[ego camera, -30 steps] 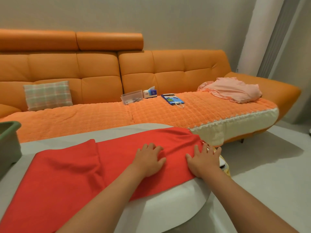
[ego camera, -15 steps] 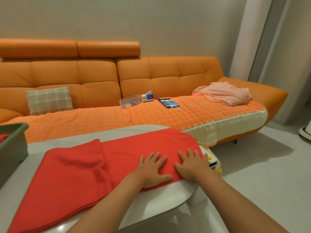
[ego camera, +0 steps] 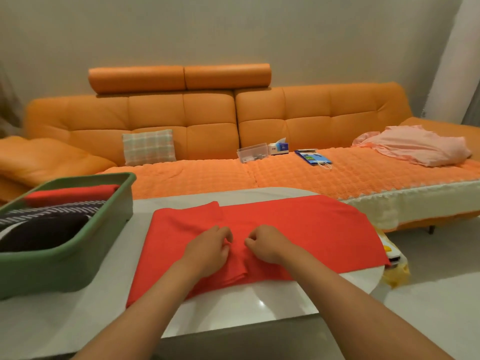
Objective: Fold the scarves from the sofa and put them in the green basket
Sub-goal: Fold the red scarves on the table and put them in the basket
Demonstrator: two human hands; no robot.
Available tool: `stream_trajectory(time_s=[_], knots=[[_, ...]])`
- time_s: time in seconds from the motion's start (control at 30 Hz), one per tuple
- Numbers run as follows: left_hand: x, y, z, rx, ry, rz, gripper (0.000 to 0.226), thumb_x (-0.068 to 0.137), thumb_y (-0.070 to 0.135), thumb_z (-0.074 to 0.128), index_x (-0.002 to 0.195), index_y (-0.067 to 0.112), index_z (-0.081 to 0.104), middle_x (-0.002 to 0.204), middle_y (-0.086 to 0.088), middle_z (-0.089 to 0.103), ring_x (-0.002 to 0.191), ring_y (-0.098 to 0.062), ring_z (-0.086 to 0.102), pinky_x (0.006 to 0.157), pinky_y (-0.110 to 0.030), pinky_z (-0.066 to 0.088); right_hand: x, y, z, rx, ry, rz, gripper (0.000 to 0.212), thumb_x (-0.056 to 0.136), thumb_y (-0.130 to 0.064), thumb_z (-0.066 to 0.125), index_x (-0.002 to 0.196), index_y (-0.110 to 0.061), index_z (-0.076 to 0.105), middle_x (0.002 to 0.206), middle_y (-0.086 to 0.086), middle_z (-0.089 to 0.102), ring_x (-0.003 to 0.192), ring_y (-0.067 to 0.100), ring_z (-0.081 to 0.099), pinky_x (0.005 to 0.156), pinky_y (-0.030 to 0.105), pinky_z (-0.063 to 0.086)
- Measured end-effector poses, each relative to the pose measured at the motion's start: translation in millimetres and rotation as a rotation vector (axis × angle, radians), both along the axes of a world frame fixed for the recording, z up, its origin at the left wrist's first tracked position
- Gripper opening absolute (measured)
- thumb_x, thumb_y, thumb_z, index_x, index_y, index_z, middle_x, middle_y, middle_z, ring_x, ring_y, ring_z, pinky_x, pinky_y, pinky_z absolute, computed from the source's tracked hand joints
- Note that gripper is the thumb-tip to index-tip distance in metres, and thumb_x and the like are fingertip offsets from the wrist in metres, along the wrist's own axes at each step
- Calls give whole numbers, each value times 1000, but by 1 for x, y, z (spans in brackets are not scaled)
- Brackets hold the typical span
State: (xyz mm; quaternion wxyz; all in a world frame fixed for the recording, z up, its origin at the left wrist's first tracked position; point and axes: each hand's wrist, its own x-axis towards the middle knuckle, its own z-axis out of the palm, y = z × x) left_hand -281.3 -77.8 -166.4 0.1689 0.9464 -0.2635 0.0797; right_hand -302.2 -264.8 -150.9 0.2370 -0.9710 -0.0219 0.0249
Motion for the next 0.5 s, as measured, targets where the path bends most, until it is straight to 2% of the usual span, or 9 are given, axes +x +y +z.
stream_trajectory(time_s=[0.03,0.1,0.17,0.23,0.3,0.4,0.5], knots=[[-1,12,-3,-2,26,-17,24,89,21,57,113,25,57,104,1,60,98,-23,58,87,-36,45,2,10,0,10,5,2,41,94,-32,54,59,-10,55,63,8,56,72,28,56,64,32,38],[-1,28,-8,-15,63,-54,31,89,17,59,120,23,60,108,-1,63,100,-21,57,92,-32,42,4,25,-1,50,47,5,44,92,-39,58,64,-6,62,60,9,57,68,28,56,63,36,41],[1,35,-6,-98,113,-42,31,91,10,55,119,21,63,109,0,68,99,-19,61,88,-27,42,7,35,-2,69,88,39,36,88,-36,63,77,-3,71,70,15,67,66,25,59,65,35,46],[14,36,1,-180,161,6,33,92,4,49,116,20,65,105,-1,71,96,-19,64,82,-26,44,10,40,-3,69,100,58,23,82,-28,64,72,-8,70,64,13,63,60,20,53,61,35,46],[35,34,10,-154,155,42,37,90,2,45,115,22,64,105,0,70,98,-20,64,83,-29,48,16,42,-4,73,88,38,22,78,-29,63,65,-12,66,56,6,54,56,18,49,60,37,47],[73,22,24,-65,98,86,41,91,5,44,124,22,61,110,-2,68,102,-23,62,85,-33,48,25,40,-6,120,66,0,38,78,-45,59,66,-9,61,54,4,53,54,19,51,62,40,51],[107,1,27,-36,80,190,27,99,24,46,120,14,61,118,-11,66,108,-30,60,87,-36,49,32,39,-8,133,70,-12,41,77,-54,60,61,-16,59,52,1,55,53,17,54,58,34,49]])
